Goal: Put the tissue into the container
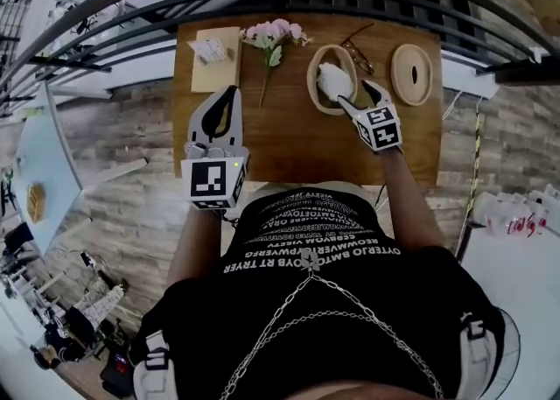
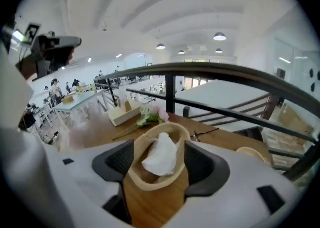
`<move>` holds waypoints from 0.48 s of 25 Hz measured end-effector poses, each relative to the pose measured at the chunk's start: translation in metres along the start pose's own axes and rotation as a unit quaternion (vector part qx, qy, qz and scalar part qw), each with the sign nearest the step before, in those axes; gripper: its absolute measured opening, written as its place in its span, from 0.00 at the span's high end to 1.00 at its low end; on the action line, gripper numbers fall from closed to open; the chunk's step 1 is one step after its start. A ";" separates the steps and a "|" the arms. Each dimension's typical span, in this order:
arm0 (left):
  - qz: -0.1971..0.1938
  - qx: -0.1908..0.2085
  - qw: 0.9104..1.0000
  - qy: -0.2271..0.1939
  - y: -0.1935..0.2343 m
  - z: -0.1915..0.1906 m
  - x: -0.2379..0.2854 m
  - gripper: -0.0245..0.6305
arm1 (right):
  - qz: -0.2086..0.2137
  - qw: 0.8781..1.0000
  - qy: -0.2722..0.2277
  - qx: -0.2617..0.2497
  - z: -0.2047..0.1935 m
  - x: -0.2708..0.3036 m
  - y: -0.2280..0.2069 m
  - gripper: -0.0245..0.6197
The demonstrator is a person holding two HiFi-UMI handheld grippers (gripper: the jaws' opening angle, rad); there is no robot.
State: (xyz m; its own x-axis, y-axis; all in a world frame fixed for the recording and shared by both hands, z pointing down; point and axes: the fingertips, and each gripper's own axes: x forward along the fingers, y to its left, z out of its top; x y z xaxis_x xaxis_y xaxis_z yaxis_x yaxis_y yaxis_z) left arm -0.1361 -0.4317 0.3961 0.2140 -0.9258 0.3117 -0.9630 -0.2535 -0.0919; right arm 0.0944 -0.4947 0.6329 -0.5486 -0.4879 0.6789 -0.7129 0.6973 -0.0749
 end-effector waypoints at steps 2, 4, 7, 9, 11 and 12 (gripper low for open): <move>-0.006 -0.008 1.000 -0.016 -0.001 0.005 -0.008 0.92 | -0.014 0.999 -0.049 0.010 0.024 -0.034 0.000 0.50; -0.011 -0.019 0.999 -0.035 -0.001 0.012 -0.016 0.92 | -0.039 0.993 -0.111 0.010 0.052 -0.076 -0.003 0.67; -0.017 -0.025 0.998 -0.055 0.003 0.022 -0.027 0.92 | -0.089 0.976 -0.201 -0.002 0.096 -0.144 -0.008 0.90; -0.017 -0.020 0.998 -0.063 0.007 0.028 -0.035 0.92 | -0.117 0.964 -0.238 -0.015 0.119 -0.184 -0.007 0.94; -0.020 -0.015 0.997 -0.073 0.009 0.037 -0.045 0.92 | -0.143 0.955 -0.259 -0.032 0.136 -0.222 -0.004 0.94; -0.023 -0.012 0.997 -0.079 0.009 0.042 -0.049 0.92 | -0.155 0.950 -0.268 -0.040 0.144 -0.239 -0.002 0.94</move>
State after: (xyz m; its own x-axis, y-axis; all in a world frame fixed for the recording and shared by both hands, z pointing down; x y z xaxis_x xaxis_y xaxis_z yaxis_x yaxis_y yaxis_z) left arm -0.1485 -0.4006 0.3398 0.2787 -0.9468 0.1613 -0.9550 -0.2909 -0.0579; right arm 0.1642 -0.4544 0.3656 -0.4769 -0.8586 0.1883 -0.8525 0.5040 0.1387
